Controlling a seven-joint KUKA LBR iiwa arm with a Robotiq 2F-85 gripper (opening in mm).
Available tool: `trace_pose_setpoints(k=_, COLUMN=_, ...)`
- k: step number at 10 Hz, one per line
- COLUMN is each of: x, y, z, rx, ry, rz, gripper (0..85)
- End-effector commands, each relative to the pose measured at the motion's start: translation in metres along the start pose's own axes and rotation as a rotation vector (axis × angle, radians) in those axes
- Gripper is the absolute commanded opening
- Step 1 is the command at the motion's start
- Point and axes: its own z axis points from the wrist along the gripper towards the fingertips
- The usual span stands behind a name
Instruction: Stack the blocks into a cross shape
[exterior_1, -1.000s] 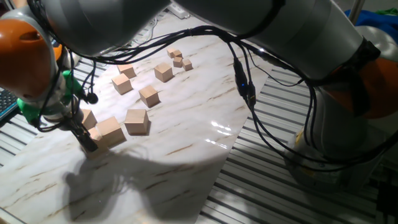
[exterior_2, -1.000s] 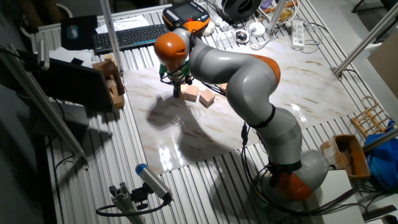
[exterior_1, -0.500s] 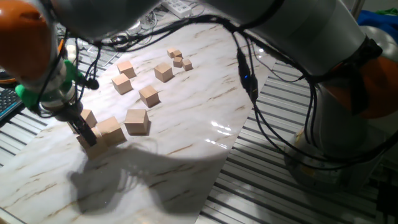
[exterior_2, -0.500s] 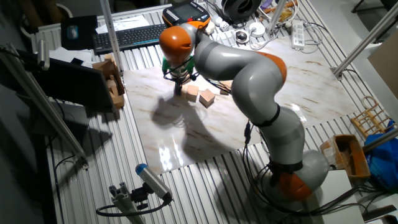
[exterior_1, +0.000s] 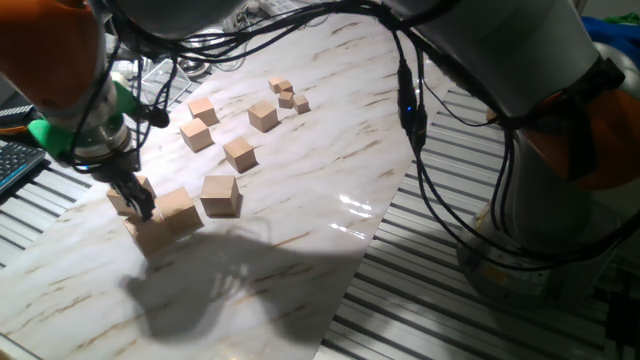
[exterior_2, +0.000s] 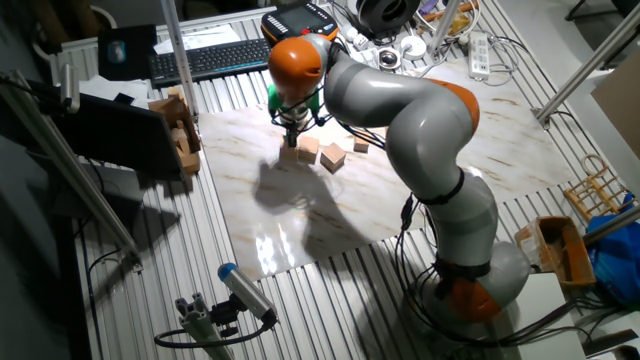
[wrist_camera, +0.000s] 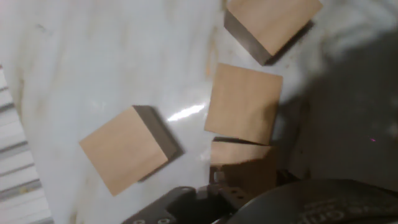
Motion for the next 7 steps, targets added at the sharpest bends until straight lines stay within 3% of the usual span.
trace_pose_setpoints(k=1, x=-0.005, y=0.004, z=0.002, rx=-0.015, ry=-0.001, rz=0.016, gripper=0.0)
trace_pose_setpoints(k=3, x=-0.017, y=0.011, z=0.001, rx=-0.022, ry=0.002, rz=0.056, gripper=0.0)
trace_pose_setpoints(k=4, x=-0.022, y=0.013, z=0.0, rx=-0.017, ry=0.016, rz=0.065, gripper=0.0)
trace_pose_setpoints(k=7, x=-0.026, y=0.016, z=0.001, rx=-0.011, ry=0.025, rz=0.08, gripper=0.0)
